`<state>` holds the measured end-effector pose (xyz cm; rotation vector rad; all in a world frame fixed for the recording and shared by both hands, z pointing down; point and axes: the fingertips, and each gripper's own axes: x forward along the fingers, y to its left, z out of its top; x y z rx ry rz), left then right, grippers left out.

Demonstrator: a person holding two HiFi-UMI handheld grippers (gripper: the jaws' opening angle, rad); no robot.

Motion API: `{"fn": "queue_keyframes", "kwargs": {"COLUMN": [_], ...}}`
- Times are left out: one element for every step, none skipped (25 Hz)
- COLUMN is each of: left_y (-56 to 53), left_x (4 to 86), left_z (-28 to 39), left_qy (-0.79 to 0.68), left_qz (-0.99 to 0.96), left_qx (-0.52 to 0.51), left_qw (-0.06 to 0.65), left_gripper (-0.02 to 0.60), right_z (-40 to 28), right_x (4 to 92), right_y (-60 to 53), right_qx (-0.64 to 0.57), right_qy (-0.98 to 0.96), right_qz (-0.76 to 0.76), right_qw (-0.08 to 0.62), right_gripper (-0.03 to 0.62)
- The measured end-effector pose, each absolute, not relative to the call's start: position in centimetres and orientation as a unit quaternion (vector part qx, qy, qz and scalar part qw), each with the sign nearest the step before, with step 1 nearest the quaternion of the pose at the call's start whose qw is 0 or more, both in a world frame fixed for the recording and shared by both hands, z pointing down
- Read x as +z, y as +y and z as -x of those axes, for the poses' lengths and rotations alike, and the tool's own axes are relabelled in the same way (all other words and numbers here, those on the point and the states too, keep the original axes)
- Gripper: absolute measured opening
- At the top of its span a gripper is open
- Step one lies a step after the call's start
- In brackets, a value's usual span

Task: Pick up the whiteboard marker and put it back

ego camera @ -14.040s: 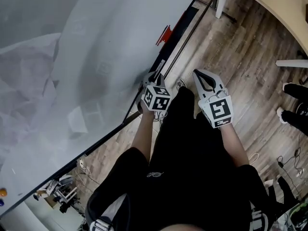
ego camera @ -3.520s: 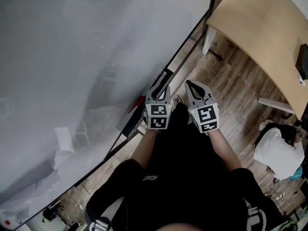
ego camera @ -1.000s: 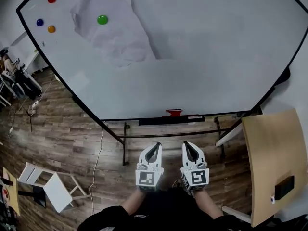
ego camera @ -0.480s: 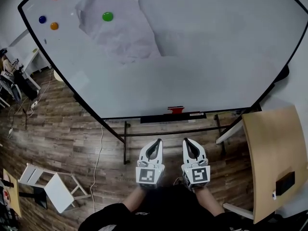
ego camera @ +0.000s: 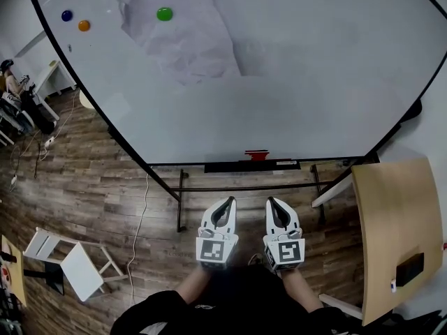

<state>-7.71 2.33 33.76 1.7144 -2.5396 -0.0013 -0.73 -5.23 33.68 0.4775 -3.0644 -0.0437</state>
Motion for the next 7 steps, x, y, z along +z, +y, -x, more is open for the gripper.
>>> {"fn": "queue_keyframes", "kwargs": {"left_y": [2.38,2.41,2.42,2.41,2.37,2.33,2.27], "left_x": [33.77,33.79,33.82,33.85,33.88,33.92,33.95], "left_z": [7.76,7.8,7.8,7.76,7.69,7.61,7.52], "left_qy": [-0.829,-0.829,-0.829,-0.829,-0.829,-0.829,-0.828], "left_qz": [-0.558,-0.558,-0.558,-0.558,-0.558,-0.558,-0.559], "left_qx": [0.0,0.0,0.0,-0.001,-0.001,0.0,0.001], "left_qw": [0.039,0.039,0.04,0.041,0.042,0.043,0.043], "left_gripper": [0.006,0.006,0.006,0.006,0.006,0.006,0.006], "right_z": [0.74,0.77,0.8,0.83,0.84,0.84,0.83], "right_x": [33.7,33.74,33.77,33.79,33.8,33.81,33.81], "right_y": [-5.2,-5.17,-5.14,-5.13,-5.12,-5.12,-5.13], "right_qx": [-0.014,-0.014,-0.014,-0.014,-0.014,-0.014,-0.015], "right_qy": [-0.988,-0.988,-0.988,-0.988,-0.988,-0.988,-0.989], "right_qz": [-0.154,-0.153,-0.152,-0.151,-0.151,-0.15,-0.149], "right_qw": [0.02,0.021,0.021,0.021,0.02,0.02,0.02], "right_gripper": [0.002,0.002,0.002,0.002,0.002,0.002,0.002]}}
